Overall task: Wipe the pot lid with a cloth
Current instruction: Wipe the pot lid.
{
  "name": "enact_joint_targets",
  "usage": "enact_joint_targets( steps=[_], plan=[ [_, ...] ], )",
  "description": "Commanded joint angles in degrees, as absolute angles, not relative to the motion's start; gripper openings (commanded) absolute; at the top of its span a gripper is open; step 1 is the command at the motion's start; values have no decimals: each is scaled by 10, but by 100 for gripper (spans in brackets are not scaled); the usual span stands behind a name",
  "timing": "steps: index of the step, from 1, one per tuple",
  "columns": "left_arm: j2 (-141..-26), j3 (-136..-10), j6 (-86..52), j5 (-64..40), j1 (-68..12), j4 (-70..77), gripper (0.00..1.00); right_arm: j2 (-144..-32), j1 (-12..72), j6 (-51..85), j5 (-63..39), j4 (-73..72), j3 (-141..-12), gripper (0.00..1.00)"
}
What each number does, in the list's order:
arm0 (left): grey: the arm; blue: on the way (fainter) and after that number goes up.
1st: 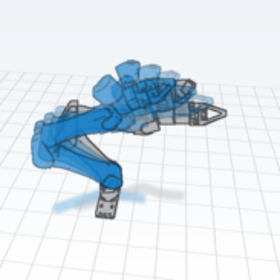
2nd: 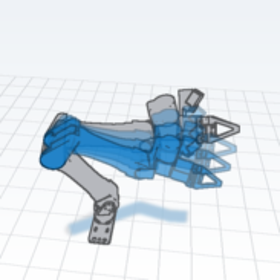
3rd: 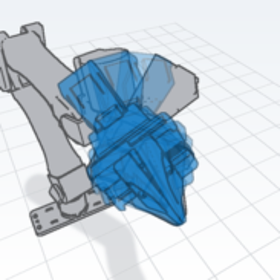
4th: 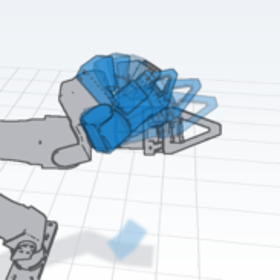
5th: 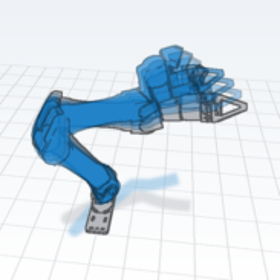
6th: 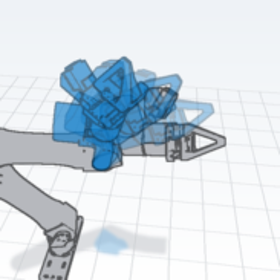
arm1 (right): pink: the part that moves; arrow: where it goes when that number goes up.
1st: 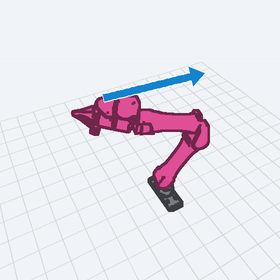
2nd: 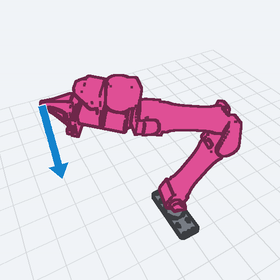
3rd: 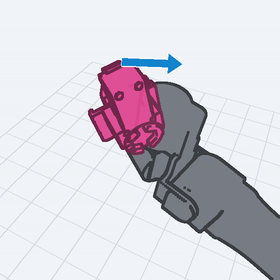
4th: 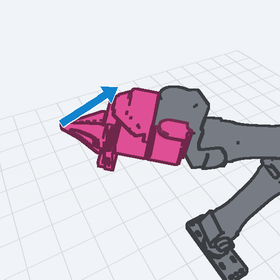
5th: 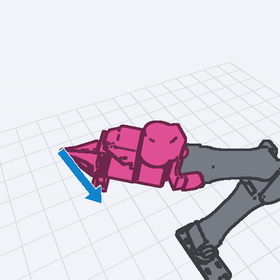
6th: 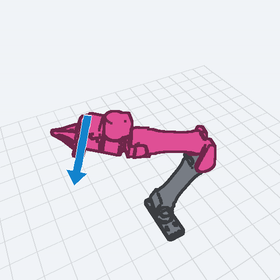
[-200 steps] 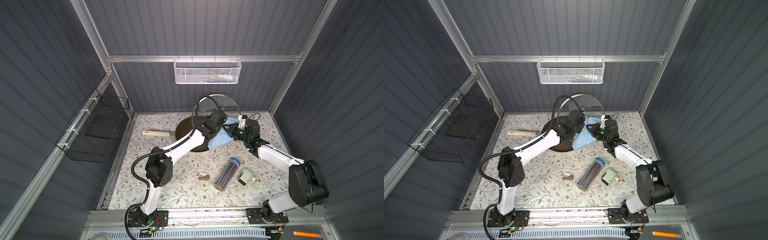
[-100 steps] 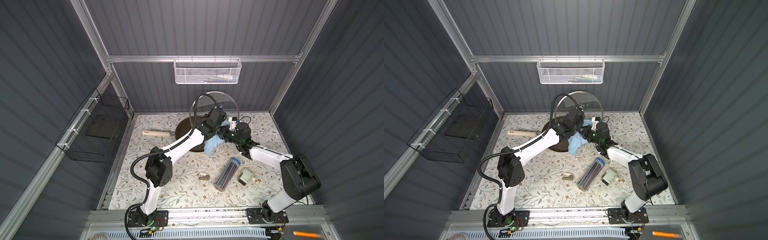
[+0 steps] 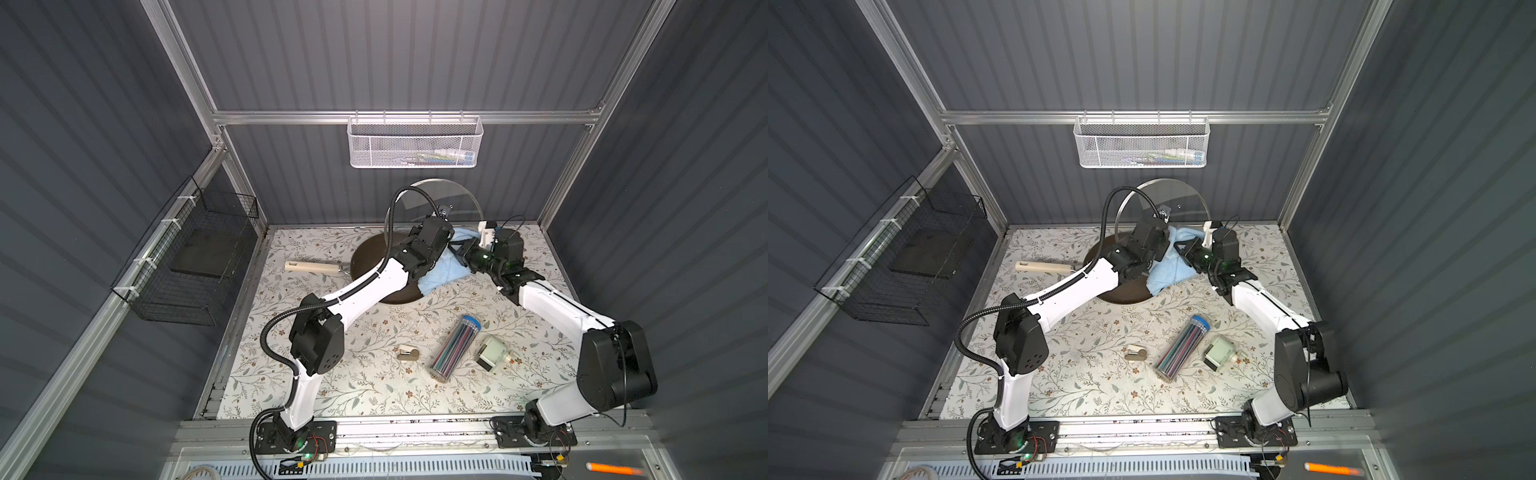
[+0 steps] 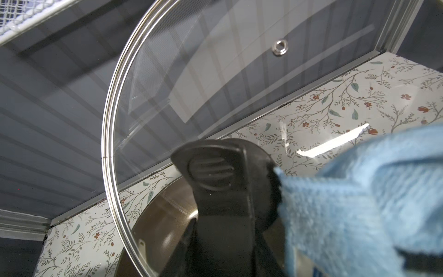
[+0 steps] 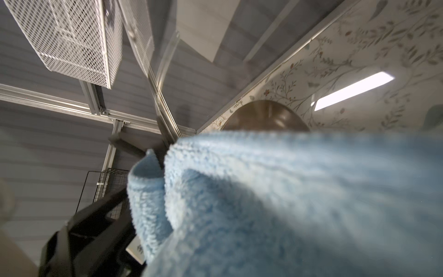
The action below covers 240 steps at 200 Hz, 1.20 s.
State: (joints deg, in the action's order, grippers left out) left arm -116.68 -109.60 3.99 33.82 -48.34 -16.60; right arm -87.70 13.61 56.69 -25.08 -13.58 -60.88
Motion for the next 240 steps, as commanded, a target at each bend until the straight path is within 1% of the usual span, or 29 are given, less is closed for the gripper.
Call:
enact_joint_targets(
  steps=[1, 22, 75, 121, 144, 170, 217, 240],
  plan=[
    [-1077, -1093, 64, 305, -492, -65, 0, -897, 98, 523, -250, -56, -655, 0],
    [-1060, -1059, 94, 270, -498, -46, 0, -924, 87, 483, -288, -2, -717, 0],
    [-1043, -1014, 160, 211, -532, -15, 0, -976, 68, 432, -345, 71, -826, 0],
    [-1042, -993, 196, 169, -552, -5, 0, -1030, 67, 333, -425, 209, -947, 0],
    [-1045, -993, 207, 162, -557, -5, 0, -1051, 67, 297, -460, 262, -972, 0],
    [-1047, -995, 216, 154, -560, -5, 0, -1064, 75, 280, -496, 276, -969, 0],
    [-1060, -1001, 249, 148, -576, -15, 0, -1110, 98, 190, -520, 380, -1028, 0],
    [-1064, -1004, 264, 144, -583, -24, 0, -1147, 101, 129, -518, 461, -1077, 0]
  ],
)
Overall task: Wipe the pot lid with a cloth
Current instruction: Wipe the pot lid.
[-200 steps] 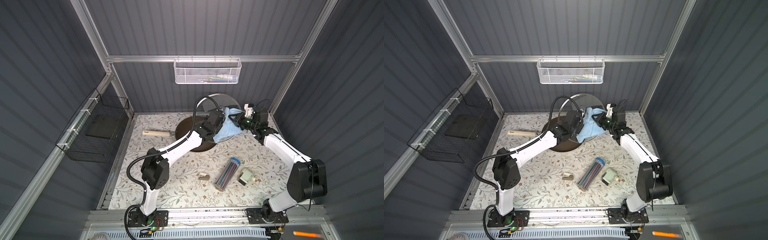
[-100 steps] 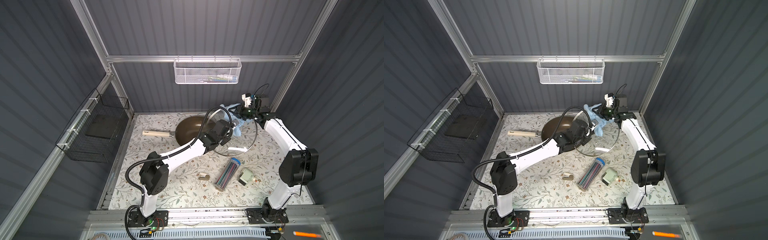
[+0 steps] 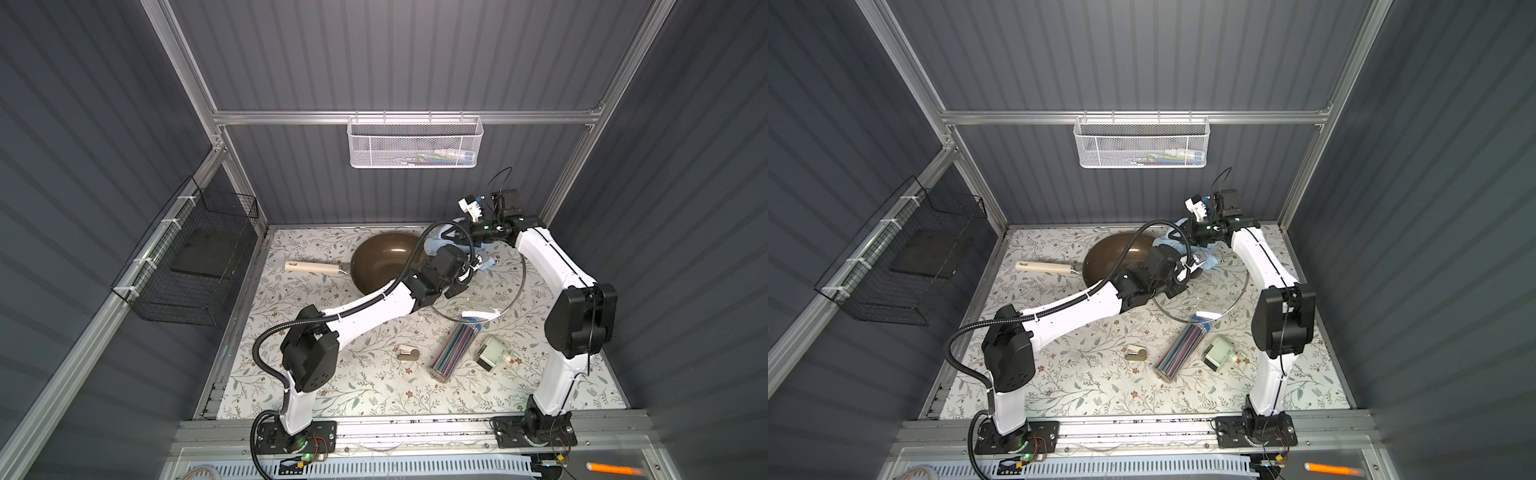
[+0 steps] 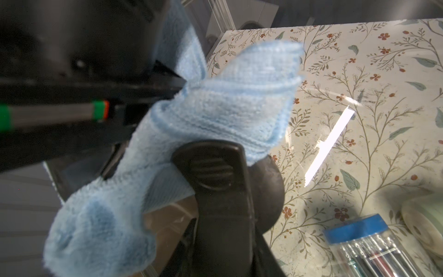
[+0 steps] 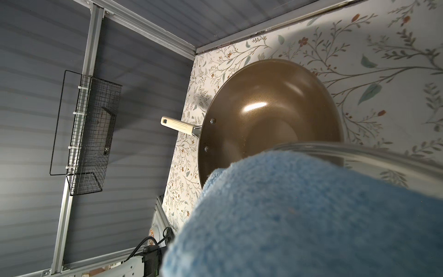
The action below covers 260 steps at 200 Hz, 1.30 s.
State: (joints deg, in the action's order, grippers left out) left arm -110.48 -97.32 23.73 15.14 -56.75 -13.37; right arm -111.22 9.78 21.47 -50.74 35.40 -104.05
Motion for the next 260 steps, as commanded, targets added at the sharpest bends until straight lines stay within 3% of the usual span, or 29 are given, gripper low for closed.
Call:
enact_joint_targets(
  steps=[1, 111, 180, 260],
  plan=[
    [-1064, -1005, 264, 143, -583, -25, 0, -1149, 101, 126, -517, 463, -1079, 0],
    [-1088, -1014, 313, 140, -605, -53, 0, -1227, 146, -106, -478, 666, -1194, 0],
    [-1091, -1008, 304, 194, -605, -37, 0, -1166, 117, -9, -399, 544, -1133, 0],
    [-1107, -1018, 297, 289, -603, 5, 0, -980, -1, 225, -321, 305, -888, 0]
  ],
)
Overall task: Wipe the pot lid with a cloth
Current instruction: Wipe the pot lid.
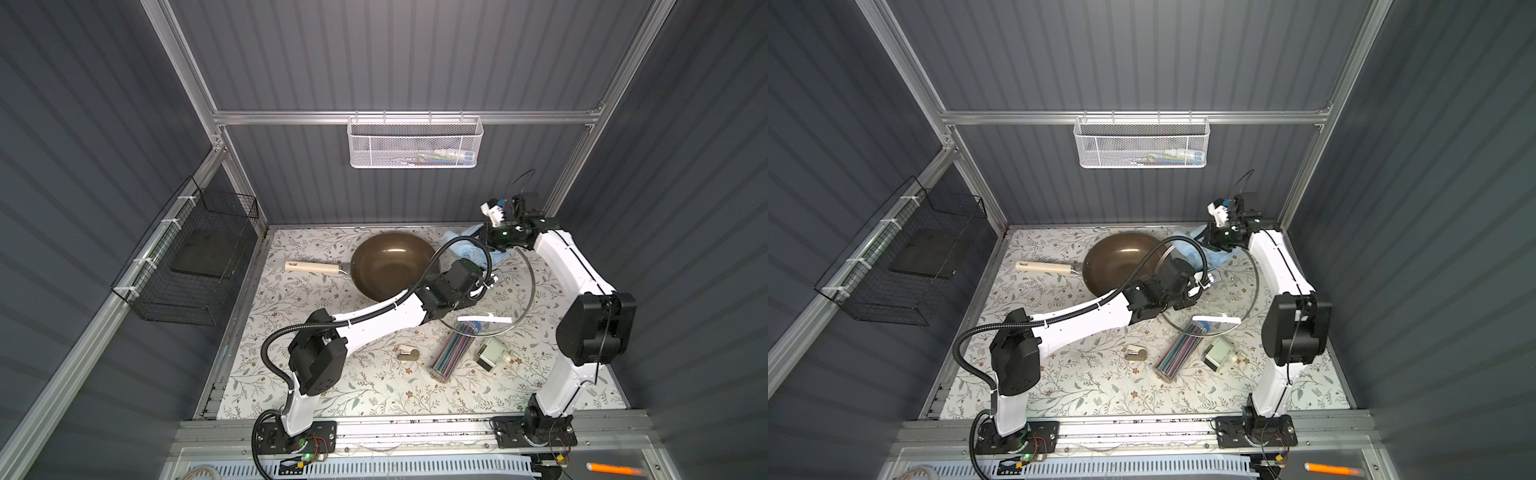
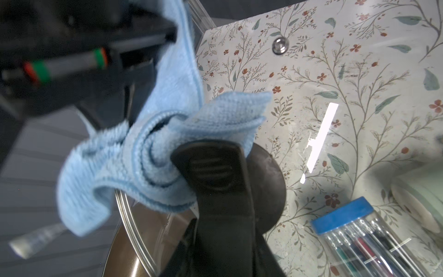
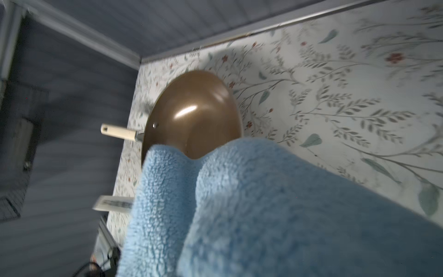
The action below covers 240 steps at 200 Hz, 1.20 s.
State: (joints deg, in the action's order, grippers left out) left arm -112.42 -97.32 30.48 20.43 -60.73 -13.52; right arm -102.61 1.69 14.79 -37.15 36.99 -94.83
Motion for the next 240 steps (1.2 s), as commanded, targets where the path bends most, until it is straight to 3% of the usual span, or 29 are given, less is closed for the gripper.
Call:
enact_joint_targets(
  steps=[1, 52, 97, 132, 183, 240],
  plan=[
    [-1108, -1018, 297, 290, -603, 5, 0, -977, -1, 226, -319, 304, -885, 0],
    [-1138, -1063, 258, 335, -591, 18, 0, -858, -18, 255, -258, 298, -787, 0],
    [-1130, -1074, 204, 342, -558, 9, 0, -783, -32, 281, -266, 286, -733, 0],
    [-1117, -1071, 188, 344, -542, 5, 0, -781, -26, 327, -324, 257, -712, 0],
    [-1105, -1065, 194, 360, -542, 12, 0, -795, 75, 355, -320, 218, -717, 0],
    [-1065, -1024, 176, 330, -541, 21, 0, -808, 44, 325, -261, 253, -763, 0]
  ],
)
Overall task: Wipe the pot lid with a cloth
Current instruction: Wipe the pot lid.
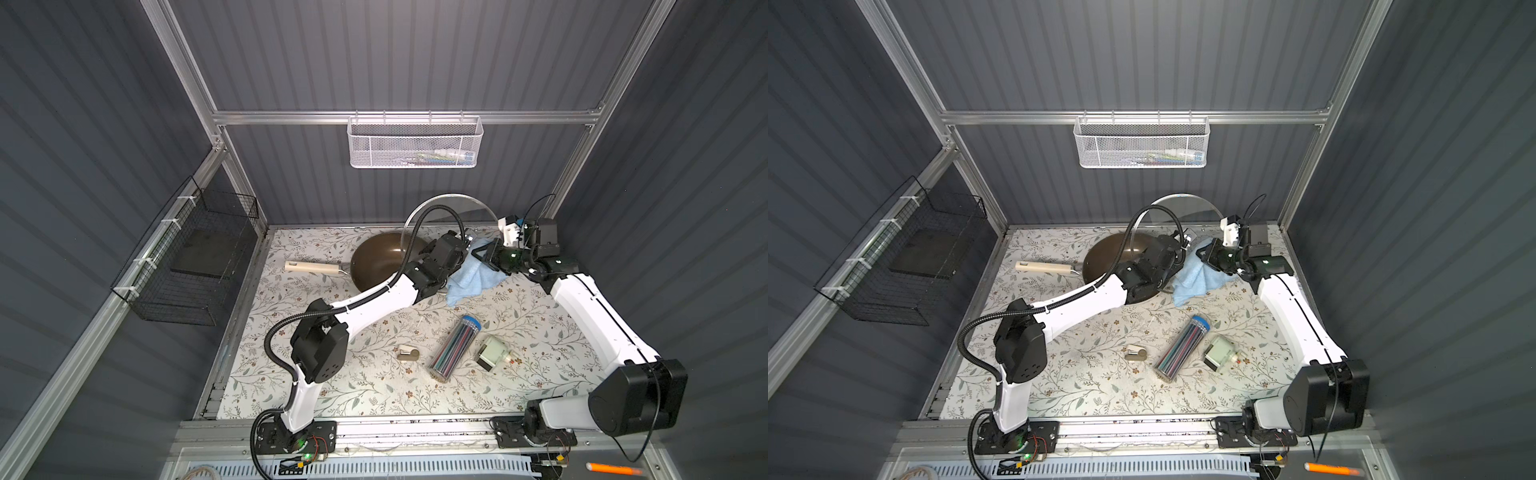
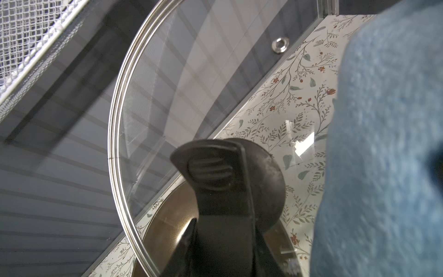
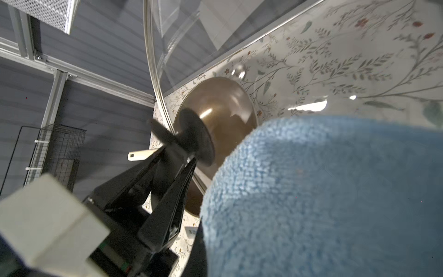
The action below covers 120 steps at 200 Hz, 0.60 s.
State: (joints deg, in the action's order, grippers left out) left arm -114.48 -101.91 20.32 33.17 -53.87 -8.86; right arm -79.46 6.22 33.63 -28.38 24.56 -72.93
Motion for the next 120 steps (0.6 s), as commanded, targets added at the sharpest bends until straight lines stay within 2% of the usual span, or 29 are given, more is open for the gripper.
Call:
enact_joint_targets(
  steps=[1, 38, 75, 120],
  plan=[
    [-1064, -1023, 175, 329, -541, 21, 0, -808, 44, 325, -260, 253, -764, 0],
    [-1047, -1003, 157, 299, -541, 17, 0, -830, 48, 361, -287, 179, -787, 0],
    [-1029, -977, 142, 260, -546, 13, 0, -891, 49, 358, -281, 181, -882, 0],
    [-1006, -949, 155, 251, -557, 22, 0, -953, 54, 379, -300, 155, -938, 0]
  ],
)
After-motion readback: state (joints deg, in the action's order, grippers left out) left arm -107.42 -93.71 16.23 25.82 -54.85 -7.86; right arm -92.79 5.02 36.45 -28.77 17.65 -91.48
